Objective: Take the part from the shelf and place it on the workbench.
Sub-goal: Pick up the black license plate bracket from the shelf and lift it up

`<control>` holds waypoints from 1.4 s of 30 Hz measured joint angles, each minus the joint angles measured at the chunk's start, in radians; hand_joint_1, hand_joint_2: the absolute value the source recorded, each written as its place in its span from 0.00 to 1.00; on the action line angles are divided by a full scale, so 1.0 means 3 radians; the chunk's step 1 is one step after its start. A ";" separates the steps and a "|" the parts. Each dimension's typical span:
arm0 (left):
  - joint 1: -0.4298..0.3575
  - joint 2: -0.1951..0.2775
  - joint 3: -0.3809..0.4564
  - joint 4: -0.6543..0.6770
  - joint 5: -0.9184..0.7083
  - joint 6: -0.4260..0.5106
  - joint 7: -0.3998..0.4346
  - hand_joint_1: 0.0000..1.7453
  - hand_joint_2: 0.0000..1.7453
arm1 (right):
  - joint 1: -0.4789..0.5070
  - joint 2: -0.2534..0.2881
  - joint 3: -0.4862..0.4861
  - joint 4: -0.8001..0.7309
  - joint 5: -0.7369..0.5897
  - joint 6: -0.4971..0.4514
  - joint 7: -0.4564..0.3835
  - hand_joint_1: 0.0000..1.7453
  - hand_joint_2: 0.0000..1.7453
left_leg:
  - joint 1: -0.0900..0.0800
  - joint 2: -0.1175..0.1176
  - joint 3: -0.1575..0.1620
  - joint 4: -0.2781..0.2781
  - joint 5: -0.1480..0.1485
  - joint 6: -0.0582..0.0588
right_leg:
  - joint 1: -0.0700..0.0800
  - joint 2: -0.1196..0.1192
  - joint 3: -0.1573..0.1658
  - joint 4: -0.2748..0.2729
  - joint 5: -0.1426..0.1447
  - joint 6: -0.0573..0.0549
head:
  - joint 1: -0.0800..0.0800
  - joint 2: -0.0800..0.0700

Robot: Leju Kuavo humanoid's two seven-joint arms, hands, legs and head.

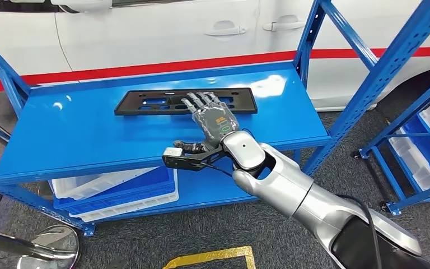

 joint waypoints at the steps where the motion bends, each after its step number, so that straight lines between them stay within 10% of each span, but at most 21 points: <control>1: 0.0003 -0.0001 0.0000 0.0000 0.0001 -0.0001 0.0002 0.00 0.00 | -0.0003 0.0001 0.0000 0.0000 -0.0007 0.0002 -0.0001 0.00 0.25 | 0.0009 0.0000 0.0028 -0.0014 -0.0011 0.0017 | 0.0002 -0.0002 -0.0007 0.0045 -0.0013 0.0015 | 0.0003 0.0000; 4: -0.0006 0.0000 -0.0001 0.0000 0.0005 -0.0006 0.0007 0.00 0.00 | -0.0017 0.0001 -0.0002 0.0004 -0.0038 0.0014 -0.0004 0.00 1.00 | 0.0022 -0.0002 0.0105 -0.0030 -0.0049 0.0064 | -0.0005 -0.0008 -0.0261 0.0509 -0.0165 0.0053 | 0.0013 0.0000; 6: -0.0006 0.0000 -0.0001 0.0000 0.0010 -0.0012 0.0023 0.00 0.00 | 0.0001 -0.0001 -0.0002 0.0015 -0.0057 0.0027 -0.0008 0.00 1.00 | 0.0022 -0.0003 0.0137 -0.0026 -0.0088 0.0074 | -0.0010 -0.0009 -0.0528 0.0873 -0.0275 0.0066 | 0.0015 0.0000; 8: 0.0002 -0.0001 -0.0001 0.0000 0.0011 -0.0039 0.0073 0.00 0.00 | 0.0021 -0.0004 -0.0002 0.0031 -0.0067 0.0034 -0.0012 0.00 1.00 | 0.0021 -0.0006 0.0188 -0.0021 -0.0134 0.0070 | -0.0010 -0.0010 -0.0634 0.0868 -0.0161 0.0065 | 0.0016 0.0000; 11: -0.0003 0.0000 -0.0007 0.0001 0.0010 -0.0165 0.0316 0.00 0.00 | 0.0026 -0.0017 -0.0002 0.0060 -0.0079 0.0030 -0.0012 0.00 1.00 | 0.0021 -0.0008 0.0296 -0.0017 -0.0217 0.0049 | 0.0006 -0.0008 -0.0480 0.0283 0.0259 0.0026 | 0.0011 0.0000; 16: -0.0012 0.0018 -0.0032 0.0004 0.0039 -0.0255 0.0494 0.00 0.00 | 0.0026 -0.0051 -0.0011 0.0107 -0.0098 0.0019 -0.0011 0.00 1.00 | 0.0012 -0.0004 0.0317 0.0037 -0.0283 -0.0036 | 0.0012 -0.0014 -0.0386 0.0015 0.0320 -0.0062 | 0.0008 0.0000; 22: -0.0023 0.0022 -0.0054 0.0004 0.0050 -0.0255 0.0438 0.00 0.00 | 0.0012 -0.0059 -0.0022 0.0211 -0.0115 0.0007 -0.0048 0.00 1.00 | 0.0040 0.0003 -0.0193 0.0860 -0.0559 -0.0126 | 0.0000 -0.0011 -0.0324 0.0010 0.0272 -0.0116 | -0.0009 0.0000; 26: -0.0013 0.0020 -0.0056 0.0004 0.0076 -0.0244 0.0398 0.00 0.00 | 0.0015 -0.0060 -0.0022 0.0295 -0.0173 0.0162 -0.0036 0.00 1.00 | 0.0037 0.0004 -0.0061 0.0309 -0.0185 -0.0119 | 0.0001 -0.0004 -0.0281 0.0031 0.0226 -0.0098 | -0.0008 0.0000; 32: -0.0016 0.0021 -0.0057 0.0004 0.0172 -0.0291 0.0336 0.00 0.00 | 0.0011 -0.0060 -0.0018 0.0479 -0.0341 0.0383 -0.0005 0.00 1.00 | 0.0020 -0.0003 0.0083 0.0000 -0.0069 0.0007 | 0.0010 -0.0006 -0.0290 0.0072 0.0163 0.0005 | -0.0004 0.0000; 37: -0.0021 0.0019 -0.0057 0.0004 0.0177 -0.0334 0.0328 0.00 0.00 | 0.0039 -0.0062 -0.0018 0.0670 -0.0385 0.0297 -0.0011 0.00 1.00 | 0.0030 -0.0001 0.0104 -0.0020 -0.0066 0.0052 | -0.0011 -0.0012 -0.0696 0.0881 -0.0190 0.0062 | 0.0011 0.0000; 39: -0.0015 0.0016 -0.0057 0.0004 0.0181 -0.0342 0.0316 0.00 0.00 | 0.0065 -0.0064 -0.0018 0.0737 -0.0388 0.0253 -0.0011 0.00 1.00 | 0.0030 -0.0004 0.0110 -0.0010 -0.0079 0.0050 | -0.0022 -0.0013 -0.0686 0.0806 -0.0064 0.0065 | 0.0012 0.0000; 42: -0.0015 0.0010 -0.0057 0.0004 0.0187 -0.0348 0.0289 0.00 0.00 | 0.0072 -0.0065 -0.0021 0.0812 -0.0388 0.0124 -0.0003 0.00 1.00 | 0.0020 -0.0007 0.0108 0.0030 -0.0116 0.0019 | -0.0027 -0.0012 -0.0416 0.0208 0.0209 0.0041 | 0.0009 0.0000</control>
